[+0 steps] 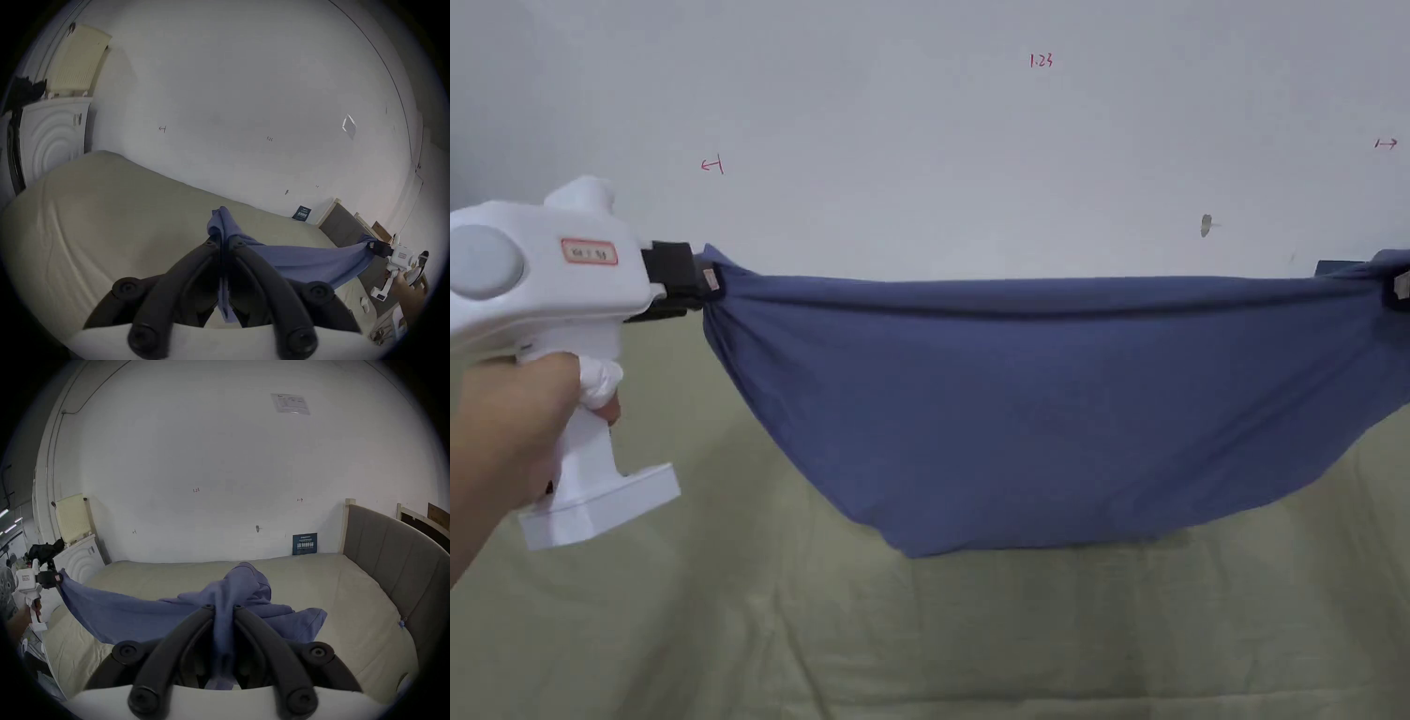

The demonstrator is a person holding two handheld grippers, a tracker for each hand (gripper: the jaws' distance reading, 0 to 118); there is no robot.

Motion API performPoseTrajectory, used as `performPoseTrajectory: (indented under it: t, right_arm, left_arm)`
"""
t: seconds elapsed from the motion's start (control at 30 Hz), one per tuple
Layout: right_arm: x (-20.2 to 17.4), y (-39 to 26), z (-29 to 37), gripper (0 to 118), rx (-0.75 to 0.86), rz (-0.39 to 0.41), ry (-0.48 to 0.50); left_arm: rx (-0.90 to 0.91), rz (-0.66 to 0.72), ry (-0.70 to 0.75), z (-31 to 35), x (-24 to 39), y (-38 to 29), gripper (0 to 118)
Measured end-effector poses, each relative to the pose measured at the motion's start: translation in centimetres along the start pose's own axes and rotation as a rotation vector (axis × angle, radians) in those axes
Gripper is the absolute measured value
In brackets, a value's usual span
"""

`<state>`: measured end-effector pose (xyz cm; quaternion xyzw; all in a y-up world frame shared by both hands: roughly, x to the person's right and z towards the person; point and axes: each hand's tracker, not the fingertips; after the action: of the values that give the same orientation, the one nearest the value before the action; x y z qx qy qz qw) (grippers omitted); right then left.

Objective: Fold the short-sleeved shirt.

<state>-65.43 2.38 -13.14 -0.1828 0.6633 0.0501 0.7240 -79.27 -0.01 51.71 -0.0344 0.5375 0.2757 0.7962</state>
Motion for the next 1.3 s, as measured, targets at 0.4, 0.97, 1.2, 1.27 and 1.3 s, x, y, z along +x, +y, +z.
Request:
performPoseTrajectory:
  t: [0.4, 0.97, 1.2, 1.27, 1.3]
  right_arm:
    - [0.1, -10.7, 9.4, 4, -0.085, 0.039, 0.038]
    - [1.7, -29.3, 17.6, 4, -0.363, -0.095, -0.016]
    - [1.0, -28.8, 19.9, 112, -0.327, -0.125, -0.013]
    - [0.3, -27.2, 22.1, 118, -0.156, -0.069, -0.024]
    - [-0.2, -26.6, 23.0, 117, -0.127, -0.01, -0.035]
  left_arm:
    - [-0.12, -0.011, -0.013, 9.0, -1.3, -10.7, 6]
    - [-0.365, 0.217, 0.045, 18.7, -5.1, -29.5, 6]
    - [-0.296, 0.244, 0.107, 21.0, -3.6, -30.6, 110]
    - [-0.182, 0.183, 0.119, 22.5, -2.6, -29.5, 110]
    - [-0.101, 0.112, 0.15, 23.4, -1.2, -28.8, 110]
